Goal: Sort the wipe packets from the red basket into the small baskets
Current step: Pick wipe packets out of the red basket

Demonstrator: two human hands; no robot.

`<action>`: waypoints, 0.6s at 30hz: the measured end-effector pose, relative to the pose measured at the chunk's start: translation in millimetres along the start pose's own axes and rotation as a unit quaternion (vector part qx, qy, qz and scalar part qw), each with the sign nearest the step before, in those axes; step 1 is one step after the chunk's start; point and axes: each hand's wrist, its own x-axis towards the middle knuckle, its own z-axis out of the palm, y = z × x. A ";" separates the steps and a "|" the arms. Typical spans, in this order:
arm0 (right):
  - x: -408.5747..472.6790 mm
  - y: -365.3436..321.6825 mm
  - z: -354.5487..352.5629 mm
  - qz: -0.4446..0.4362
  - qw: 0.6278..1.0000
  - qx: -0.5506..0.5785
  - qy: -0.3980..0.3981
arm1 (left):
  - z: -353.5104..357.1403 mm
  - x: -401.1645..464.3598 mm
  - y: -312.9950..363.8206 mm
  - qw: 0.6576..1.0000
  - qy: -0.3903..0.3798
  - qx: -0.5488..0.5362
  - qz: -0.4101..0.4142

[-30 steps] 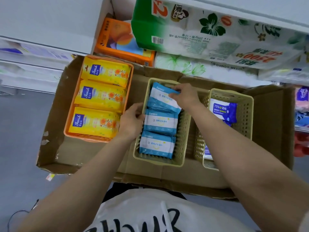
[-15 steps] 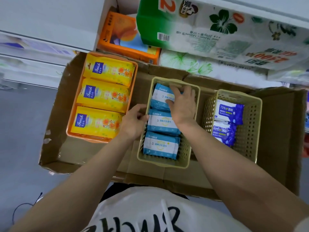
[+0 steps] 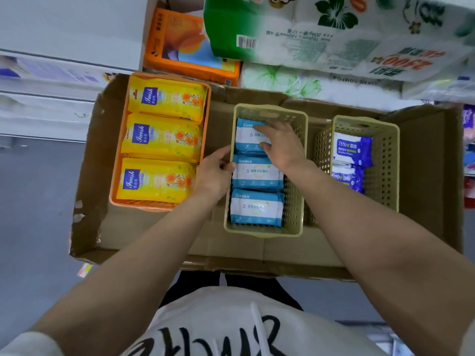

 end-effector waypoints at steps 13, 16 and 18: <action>-45.5 -24.8 -51.4 0.001 1.000 -0.005 0.006 | -43.5 -43.2 14.4 0.997 0.049 0.042 0.036; -70.2 -39.5 -76.6 -0.035 0.999 -0.021 0.020 | -82.3 -80.4 13.2 0.980 0.101 0.148 0.085; -88.1 -54.8 -94.1 -0.072 0.996 -0.036 0.041 | -110.9 -108.9 8.8 0.959 0.136 0.212 0.127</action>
